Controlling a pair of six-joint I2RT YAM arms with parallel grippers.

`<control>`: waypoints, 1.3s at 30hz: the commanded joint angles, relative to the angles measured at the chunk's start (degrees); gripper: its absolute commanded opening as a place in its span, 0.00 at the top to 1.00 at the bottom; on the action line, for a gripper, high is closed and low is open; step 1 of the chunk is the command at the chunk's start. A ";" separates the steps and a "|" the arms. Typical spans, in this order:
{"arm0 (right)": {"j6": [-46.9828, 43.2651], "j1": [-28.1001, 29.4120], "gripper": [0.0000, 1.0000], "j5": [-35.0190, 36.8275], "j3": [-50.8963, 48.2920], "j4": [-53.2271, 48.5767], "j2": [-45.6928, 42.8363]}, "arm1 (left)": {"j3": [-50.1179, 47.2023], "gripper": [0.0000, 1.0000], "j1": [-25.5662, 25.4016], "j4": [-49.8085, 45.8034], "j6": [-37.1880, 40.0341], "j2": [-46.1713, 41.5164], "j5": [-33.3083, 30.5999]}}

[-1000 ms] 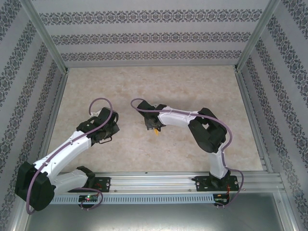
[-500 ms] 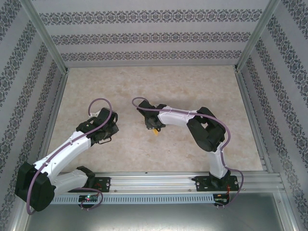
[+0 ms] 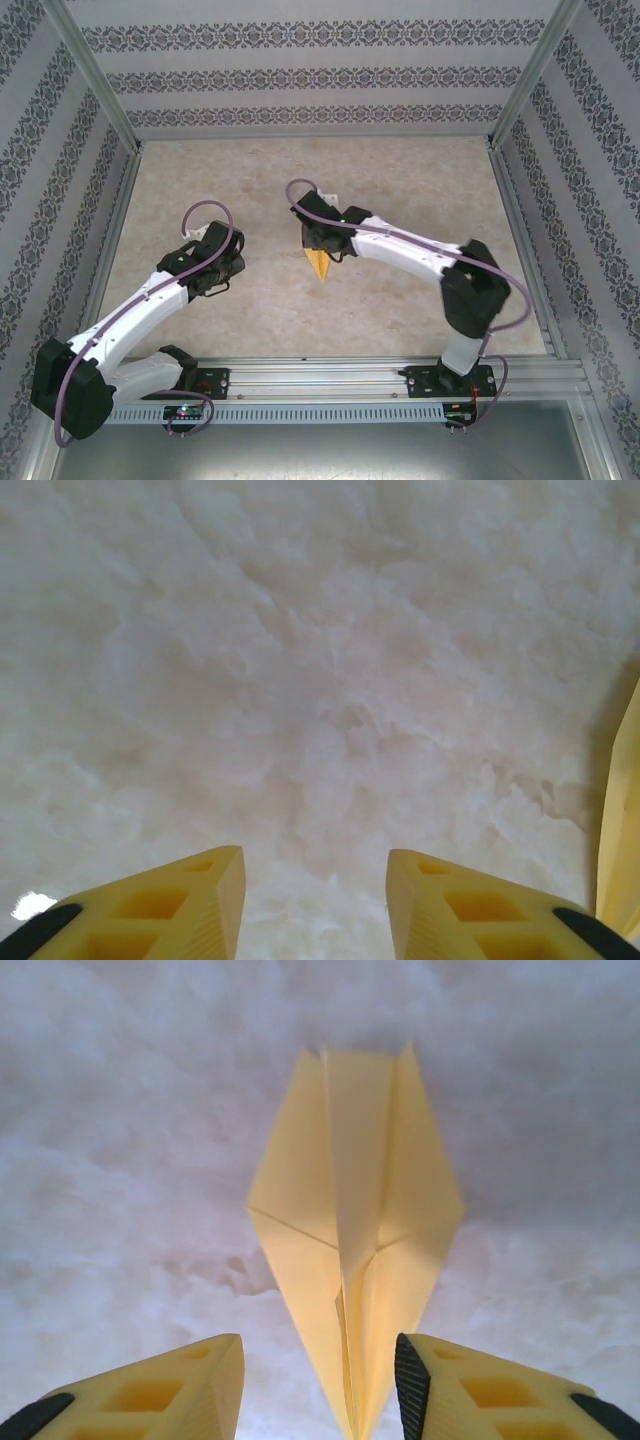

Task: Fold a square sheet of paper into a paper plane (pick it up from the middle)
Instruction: Move a paper plane to the center of the table, then reset both arms

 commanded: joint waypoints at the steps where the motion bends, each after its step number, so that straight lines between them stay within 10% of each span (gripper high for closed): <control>1: -5.84 -0.24 0.51 9.77 -2.76 -1.41 -8.06 | 2.12 0.52 0.92 -1.73 3.84 -1.65 -6.39; 4: -11.86 -3.07 0.42 17.94 -10.27 3.99 -17.85 | 2.47 0.39 1.03 -2.36 5.90 -2.30 -14.36; 8: -26.44 -9.29 0.04 29.82 -22.97 18.65 -28.71 | 2.37 0.10 1.63 -1.68 9.82 -3.04 -28.92; 16: -34.87 -37.37 0.03 9.13 -38.06 33.65 -27.93 | -3.37 0.01 8.56 20.47 27.64 5.72 -43.17; 26: -42.00 -42.83 0.02 -8.65 -48.76 66.18 -15.35 | -17.66 0.00 17.12 68.41 46.66 17.55 -23.66; 33: -39.55 -47.77 0.03 -20.89 -62.95 98.16 -9.74 | -19.84 0.00 20.70 81.83 50.96 24.52 -11.87; 39: -39.12 -46.50 0.02 -13.07 -57.34 84.80 -11.95 | -20.46 0.00 24.18 79.72 49.39 23.14 -2.52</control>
